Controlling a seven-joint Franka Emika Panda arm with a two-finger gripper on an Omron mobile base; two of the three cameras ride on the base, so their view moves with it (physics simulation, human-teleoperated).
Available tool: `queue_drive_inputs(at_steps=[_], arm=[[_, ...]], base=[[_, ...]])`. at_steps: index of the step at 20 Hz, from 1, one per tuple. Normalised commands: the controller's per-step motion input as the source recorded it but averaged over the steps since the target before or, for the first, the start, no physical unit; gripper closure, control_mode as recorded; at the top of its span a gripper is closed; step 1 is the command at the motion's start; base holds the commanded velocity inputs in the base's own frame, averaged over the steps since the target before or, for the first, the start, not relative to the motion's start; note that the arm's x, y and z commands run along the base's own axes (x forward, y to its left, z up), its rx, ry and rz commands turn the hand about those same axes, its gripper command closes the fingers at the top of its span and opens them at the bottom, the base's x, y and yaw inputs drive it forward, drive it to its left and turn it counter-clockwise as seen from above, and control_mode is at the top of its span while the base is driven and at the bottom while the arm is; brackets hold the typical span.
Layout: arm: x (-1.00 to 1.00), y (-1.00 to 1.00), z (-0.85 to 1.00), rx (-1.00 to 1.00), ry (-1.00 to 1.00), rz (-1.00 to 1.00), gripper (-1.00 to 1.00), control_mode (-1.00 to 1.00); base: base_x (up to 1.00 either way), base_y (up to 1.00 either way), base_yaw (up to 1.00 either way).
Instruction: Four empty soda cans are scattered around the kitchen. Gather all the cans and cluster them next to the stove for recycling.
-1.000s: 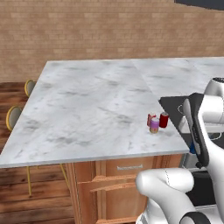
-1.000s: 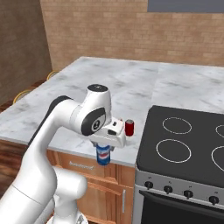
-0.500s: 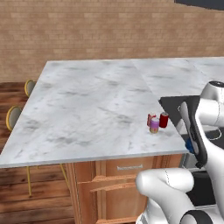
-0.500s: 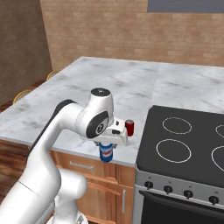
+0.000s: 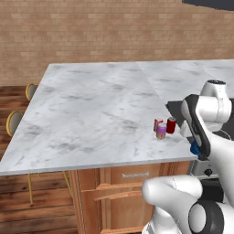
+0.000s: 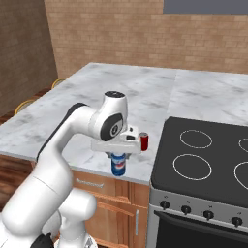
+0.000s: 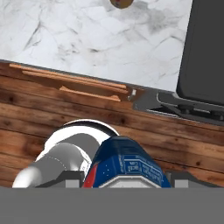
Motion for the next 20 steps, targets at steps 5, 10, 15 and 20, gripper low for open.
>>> queue_drive_inputs(at_steps=[5,10,15,20], arm=[[0.32,-0.01,-0.17,0.00,0.04,0.10,1.00,-1.00],[0.23,-0.15,-0.16,0.00,0.00,0.11,1.00,-1.00],[0.19,-0.10,-0.28,0.00,0.00,0.13,1.00,-1.00],[0.16,0.00,-0.12,0.00,0.00,0.11,1.00,-1.00]], base=[[0.00,0.00,0.00],[0.00,0.00,0.00],[0.00,0.00,0.00],[0.00,0.00,0.00]])
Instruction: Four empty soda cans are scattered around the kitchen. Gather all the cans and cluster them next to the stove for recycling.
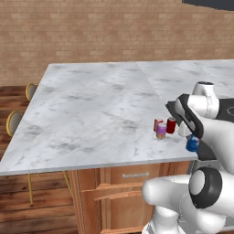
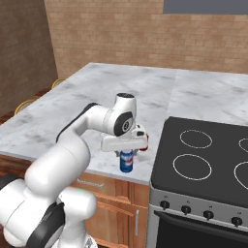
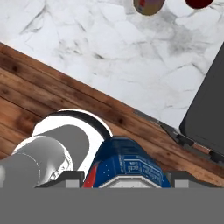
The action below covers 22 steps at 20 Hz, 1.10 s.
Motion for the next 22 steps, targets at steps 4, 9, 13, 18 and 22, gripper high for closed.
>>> queue_drive_inputs(at_steps=[4,9,13,18,22], arm=[[0.14,0.00,0.00,0.00,0.00,0.09,1.00,-1.00],[0.15,0.00,-0.01,0.00,0.00,0.09,1.00,-1.00],[0.36,0.00,-0.10,0.00,0.00,0.10,1.00,-1.00],[0.33,0.00,-0.08,0.00,0.00,0.09,1.00,-1.00],[0.36,-0.02,-0.14,0.00,0.00,0.10,1.00,-1.00]], base=[[0.00,0.00,0.00],[0.00,0.00,0.00],[0.00,0.00,0.00],[0.00,0.00,0.00],[0.00,0.00,0.00]])
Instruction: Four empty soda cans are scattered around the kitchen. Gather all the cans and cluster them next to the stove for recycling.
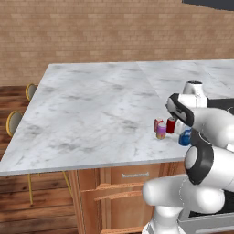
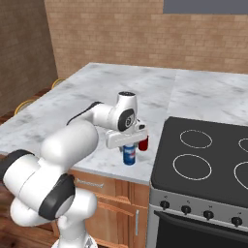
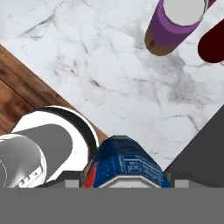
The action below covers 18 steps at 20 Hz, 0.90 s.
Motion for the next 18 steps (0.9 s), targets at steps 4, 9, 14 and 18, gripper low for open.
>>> queue_drive_inputs(at_steps=[4,9,14,18], arm=[[0.39,-0.07,-0.17,0.00,0.00,0.10,1.00,-1.00],[0.27,-0.09,-0.21,0.00,0.00,0.10,1.00,-1.00],[0.20,-0.10,-0.11,0.03,0.00,0.10,1.00,-1.00],[0.09,-0.05,-0.03,0.04,0.00,0.08,1.00,-1.00]], base=[[0.00,0.00,0.00],[0.00,0.00,0.00],[0.00,0.00,0.00],[0.00,0.00,0.00]])
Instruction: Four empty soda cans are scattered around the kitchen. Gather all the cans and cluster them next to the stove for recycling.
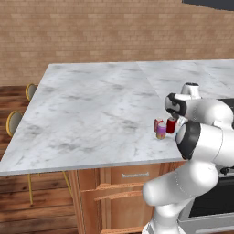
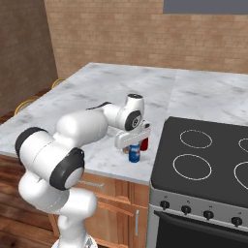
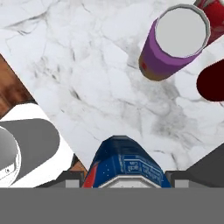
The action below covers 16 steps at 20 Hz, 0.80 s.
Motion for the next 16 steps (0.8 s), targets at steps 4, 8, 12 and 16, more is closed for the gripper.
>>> queue_drive_inputs(at_steps=[4,8,12,16], arm=[[0.15,0.00,-0.09,0.02,0.00,0.08,1.00,-1.00],[0.14,0.00,-0.22,0.00,0.00,0.06,1.00,-1.00],[0.13,-0.01,-0.26,0.00,0.00,0.06,1.00,-1.00],[0.10,-0.06,-0.19,0.00,0.00,0.06,1.00,-1.00]], base=[[0.00,0.00,0.00],[0.00,0.00,0.00],[0.00,0.00,0.00],[0.00,0.00,0.00]])
